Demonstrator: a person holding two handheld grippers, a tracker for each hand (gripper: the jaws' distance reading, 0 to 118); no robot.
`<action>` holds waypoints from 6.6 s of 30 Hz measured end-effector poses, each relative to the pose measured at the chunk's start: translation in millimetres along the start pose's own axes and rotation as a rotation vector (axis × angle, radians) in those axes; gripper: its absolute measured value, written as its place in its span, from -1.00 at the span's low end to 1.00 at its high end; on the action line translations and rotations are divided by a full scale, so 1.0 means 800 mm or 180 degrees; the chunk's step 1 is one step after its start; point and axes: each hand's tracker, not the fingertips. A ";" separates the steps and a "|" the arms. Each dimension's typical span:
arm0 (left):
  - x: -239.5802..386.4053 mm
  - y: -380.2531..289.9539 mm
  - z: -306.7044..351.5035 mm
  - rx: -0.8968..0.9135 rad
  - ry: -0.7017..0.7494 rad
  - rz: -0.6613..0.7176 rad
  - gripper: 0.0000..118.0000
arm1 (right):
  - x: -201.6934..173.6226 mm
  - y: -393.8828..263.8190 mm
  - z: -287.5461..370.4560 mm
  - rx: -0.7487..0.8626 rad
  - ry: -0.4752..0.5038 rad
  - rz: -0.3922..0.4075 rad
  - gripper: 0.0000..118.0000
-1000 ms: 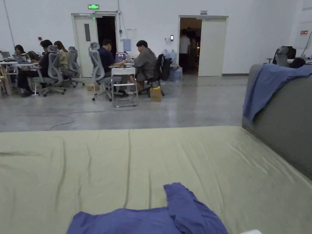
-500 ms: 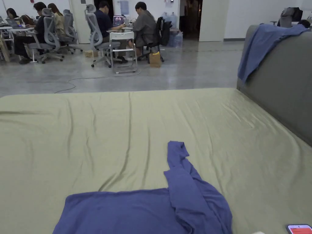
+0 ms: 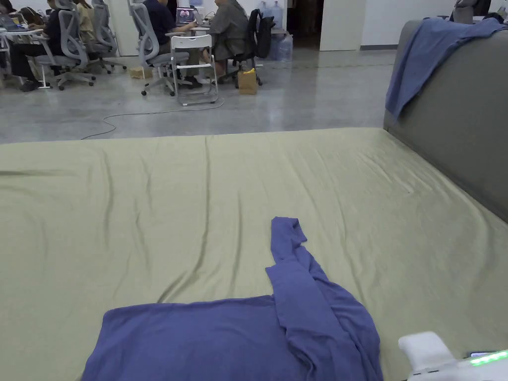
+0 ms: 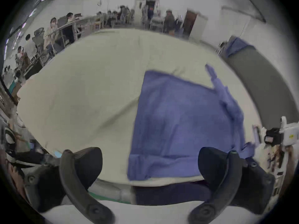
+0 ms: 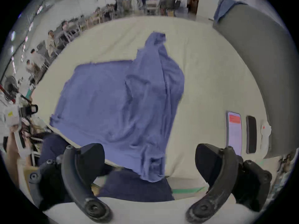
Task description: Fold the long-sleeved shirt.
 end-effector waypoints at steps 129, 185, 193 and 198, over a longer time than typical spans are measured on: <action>-0.032 0.046 -0.095 -0.0619 -0.0258 -0.0911 -0.98 | 0.029 -0.003 -0.100 -0.0760 0.0317 0.0397 -0.97; -0.048 0.022 -0.133 -0.0636 -0.1846 0.1084 -0.76 | -0.018 -0.006 -0.080 0.0057 0.2037 -0.0864 -1.00; -0.132 0.078 -0.084 -0.0289 -0.1977 0.1138 -0.76 | -0.030 0.011 -0.062 0.0196 0.1963 -0.1031 -1.00; -0.189 0.091 -0.064 -0.0124 -0.1763 0.1376 -0.76 | -0.040 0.031 -0.051 0.0286 0.1941 -0.1013 -1.00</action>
